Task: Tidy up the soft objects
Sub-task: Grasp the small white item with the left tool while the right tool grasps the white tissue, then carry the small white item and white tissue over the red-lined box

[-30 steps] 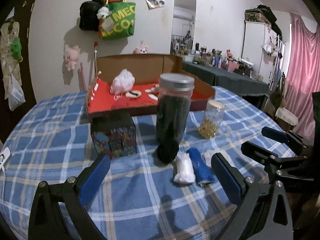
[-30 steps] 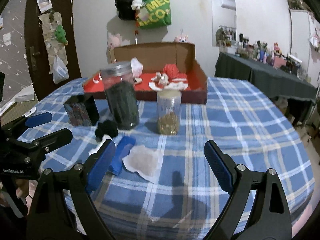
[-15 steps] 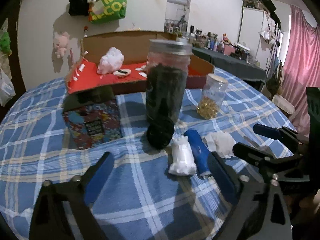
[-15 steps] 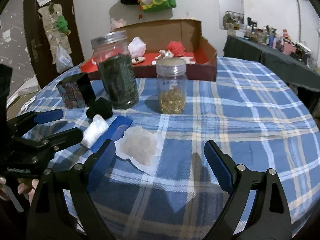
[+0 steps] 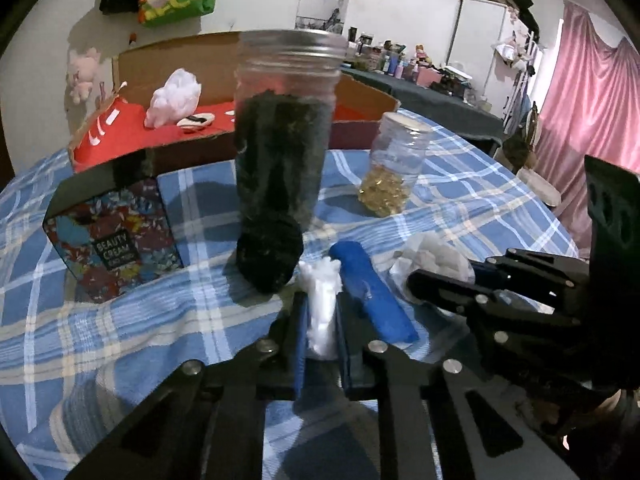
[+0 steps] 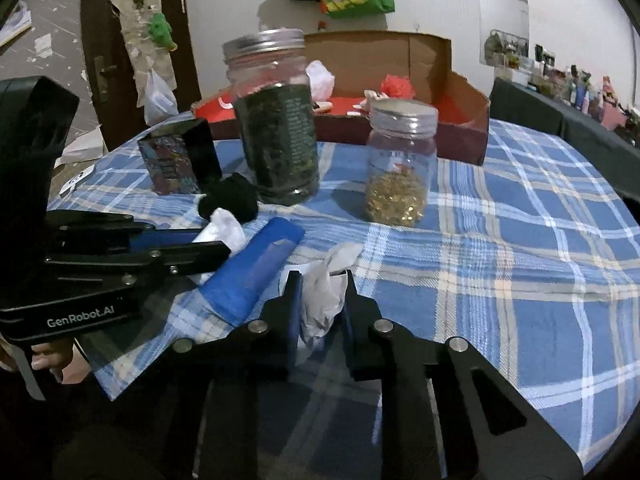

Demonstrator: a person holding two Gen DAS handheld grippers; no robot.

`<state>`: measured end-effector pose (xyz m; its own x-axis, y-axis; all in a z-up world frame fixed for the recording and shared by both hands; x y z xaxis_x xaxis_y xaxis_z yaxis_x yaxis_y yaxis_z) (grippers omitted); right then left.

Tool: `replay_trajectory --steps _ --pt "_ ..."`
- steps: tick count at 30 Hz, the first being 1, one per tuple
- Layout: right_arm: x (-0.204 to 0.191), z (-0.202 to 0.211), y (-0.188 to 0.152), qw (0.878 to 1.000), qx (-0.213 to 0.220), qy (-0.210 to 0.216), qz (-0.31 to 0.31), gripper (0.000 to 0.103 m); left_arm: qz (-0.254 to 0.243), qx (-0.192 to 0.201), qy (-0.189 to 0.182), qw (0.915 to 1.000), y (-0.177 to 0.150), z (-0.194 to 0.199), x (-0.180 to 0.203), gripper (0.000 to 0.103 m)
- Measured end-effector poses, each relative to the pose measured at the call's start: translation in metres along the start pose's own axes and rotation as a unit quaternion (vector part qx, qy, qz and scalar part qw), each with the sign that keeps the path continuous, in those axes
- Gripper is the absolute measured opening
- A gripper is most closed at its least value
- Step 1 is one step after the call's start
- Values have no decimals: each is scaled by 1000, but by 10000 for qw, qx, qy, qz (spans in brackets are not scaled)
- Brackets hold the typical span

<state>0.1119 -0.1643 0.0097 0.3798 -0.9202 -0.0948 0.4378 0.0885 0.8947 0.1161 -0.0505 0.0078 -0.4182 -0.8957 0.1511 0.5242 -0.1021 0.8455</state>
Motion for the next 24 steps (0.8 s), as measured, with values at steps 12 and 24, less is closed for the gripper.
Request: replay_trajectory --steps 12,24 --pt "-3 3 9 9999 104 46 -39 16 87 59 -102 9999 6 6 -2 12" --pt "6 5 7 9999 75 -20 -99 16 81 68 -13 9999 6 12 -6 12"
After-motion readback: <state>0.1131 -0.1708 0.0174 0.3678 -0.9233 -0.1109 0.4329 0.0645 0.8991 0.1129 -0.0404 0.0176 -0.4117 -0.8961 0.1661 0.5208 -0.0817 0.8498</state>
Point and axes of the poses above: each gripper's, at about its wrist camera, not at the fingertips, and z roughly against the way its jaws point, x to its right, y to its top, the point moved 4 cm from there along -z, roughly the way its jaws point, and after that the axes turned 13 degrees about x, right-handed, at the moved point
